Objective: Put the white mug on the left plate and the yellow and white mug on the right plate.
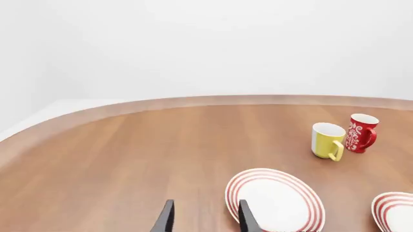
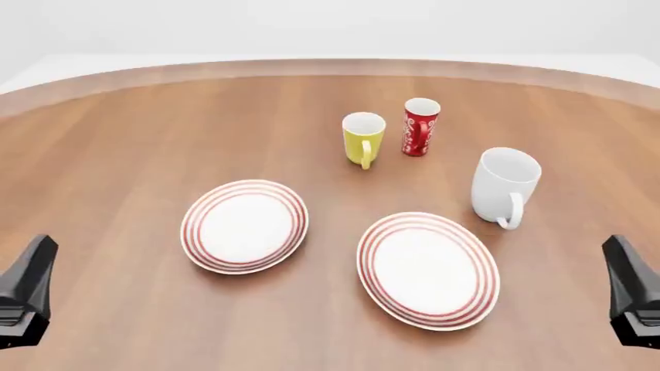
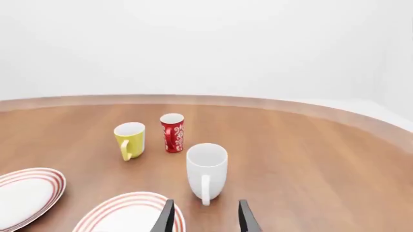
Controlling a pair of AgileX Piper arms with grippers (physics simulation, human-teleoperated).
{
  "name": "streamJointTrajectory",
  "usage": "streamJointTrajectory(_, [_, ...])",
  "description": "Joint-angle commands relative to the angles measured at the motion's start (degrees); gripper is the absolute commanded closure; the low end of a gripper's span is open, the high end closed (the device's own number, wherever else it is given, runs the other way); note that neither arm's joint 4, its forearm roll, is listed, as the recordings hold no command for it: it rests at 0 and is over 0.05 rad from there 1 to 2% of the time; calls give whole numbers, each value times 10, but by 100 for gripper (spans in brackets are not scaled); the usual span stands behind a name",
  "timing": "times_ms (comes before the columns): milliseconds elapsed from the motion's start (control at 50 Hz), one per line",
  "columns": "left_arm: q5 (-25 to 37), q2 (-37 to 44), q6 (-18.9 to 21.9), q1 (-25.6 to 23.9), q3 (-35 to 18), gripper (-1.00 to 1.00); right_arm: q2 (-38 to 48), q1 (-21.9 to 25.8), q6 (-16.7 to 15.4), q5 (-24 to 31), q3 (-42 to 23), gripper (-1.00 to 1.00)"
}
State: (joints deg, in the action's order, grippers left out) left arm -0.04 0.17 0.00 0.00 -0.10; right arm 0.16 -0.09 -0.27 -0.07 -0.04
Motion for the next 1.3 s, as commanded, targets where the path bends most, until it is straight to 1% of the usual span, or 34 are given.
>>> streamJointTrajectory(20, [-1, 3, 0, 0, -1, -100, 16, -3, -8, -11, 0, -100])
streamJointTrajectory(80, [-1, 3, 0, 0, -1, -100, 44, -5, -7, -37, 0, -100])
streamJointTrajectory(120, [-1, 3, 0, 0, -1, -100, 65, -2, -16, -46, 0, -100])
streamJointTrajectory(200, [-1, 3, 0, 0, -1, -100, 63, -5, -18, -44, 0, -100])
streamJointTrajectory(240, [-1, 3, 0, 0, -1, -100, 67, -4, -25, -47, 0, -100])
streamJointTrajectory(320, [-1, 3, 0, 0, -1, -100, 96, -2, -36, -67, 0, -100])
streamJointTrajectory(360, [-1, 3, 0, 0, -1, -100, 107, -5, -35, -75, 0, -100])
streamJointTrajectory(400, [-1, 3, 0, 0, -1, -100, 131, -9, -26, -90, 0, -100])
streamJointTrajectory(420, [-1, 3, 0, 0, -1, -100, 181, -13, -2, -119, 0, -100])
streamJointTrajectory(440, [-1, 3, 0, 0, -1, -100, 185, -11, -4, -125, 0, -100])
streamJointTrajectory(480, [-1, 3, 0, 0, -1, -100, 205, -11, -21, -146, -1, -100])
streamJointTrajectory(540, [-1, 3, 0, 0, -1, -100, 218, -11, -22, -157, -2, -100])
streamJointTrajectory(640, [-1, 3, 0, 0, -1, -100, 273, -2, -35, -205, -6, -100])
streamJointTrajectory(760, [-1, 3, 0, 0, -1, -100, 312, 0, -42, -234, -9, -100])
streamJointTrajectory(940, [-1, 3, 0, 0, -1, -100, 356, -4, -49, -254, -24, -100])
streamJointTrajectory(980, [-1, 3, 0, 0, -1, -100, 377, -3, -55, -264, -32, -100])
streamJointTrajectory(1100, [-1, 3, 0, 0, -1, -100, 447, -4, -59, -313, -46, -100])
streamJointTrajectory(1180, [-1, 3, 0, 0, -1, -100, 464, -3, -59, -322, -52, -100])
streamJointTrajectory(1300, [-1, 3, 0, 0, -1, -100, 507, -1, -58, -353, -59, -100])
